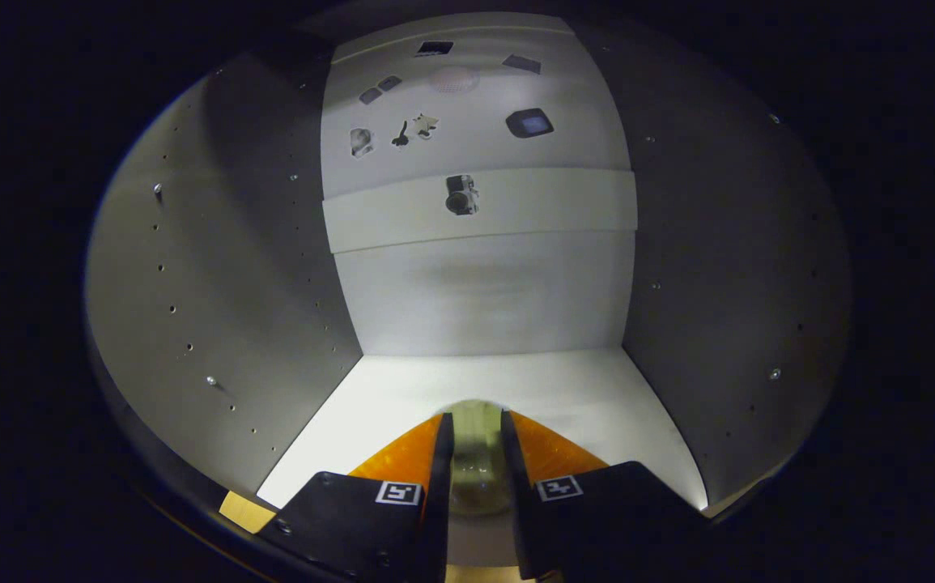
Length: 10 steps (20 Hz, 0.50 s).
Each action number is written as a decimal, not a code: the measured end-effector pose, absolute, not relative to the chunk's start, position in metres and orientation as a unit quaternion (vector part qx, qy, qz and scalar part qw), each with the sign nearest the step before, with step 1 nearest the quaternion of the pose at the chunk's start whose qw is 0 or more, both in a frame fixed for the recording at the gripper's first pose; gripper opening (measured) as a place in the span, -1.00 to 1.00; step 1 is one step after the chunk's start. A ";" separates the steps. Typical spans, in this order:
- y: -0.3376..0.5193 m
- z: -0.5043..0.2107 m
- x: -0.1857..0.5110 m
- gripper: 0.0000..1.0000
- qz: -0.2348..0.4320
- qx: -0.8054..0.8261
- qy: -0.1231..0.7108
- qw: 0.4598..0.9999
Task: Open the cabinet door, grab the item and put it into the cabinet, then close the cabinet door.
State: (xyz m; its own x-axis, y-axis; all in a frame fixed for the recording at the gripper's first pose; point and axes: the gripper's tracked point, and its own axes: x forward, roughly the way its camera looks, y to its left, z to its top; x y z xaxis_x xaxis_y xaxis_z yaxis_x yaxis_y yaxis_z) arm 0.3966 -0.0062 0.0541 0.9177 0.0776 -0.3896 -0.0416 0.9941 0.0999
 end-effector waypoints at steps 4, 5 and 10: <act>0.005 0.077 0.386 -0.25 0.047 0.024 0.165 0.985; 0.008 0.085 0.378 -0.25 0.052 0.016 0.158 0.986; 0.017 0.144 0.321 -0.22 0.060 -0.023 0.098 0.993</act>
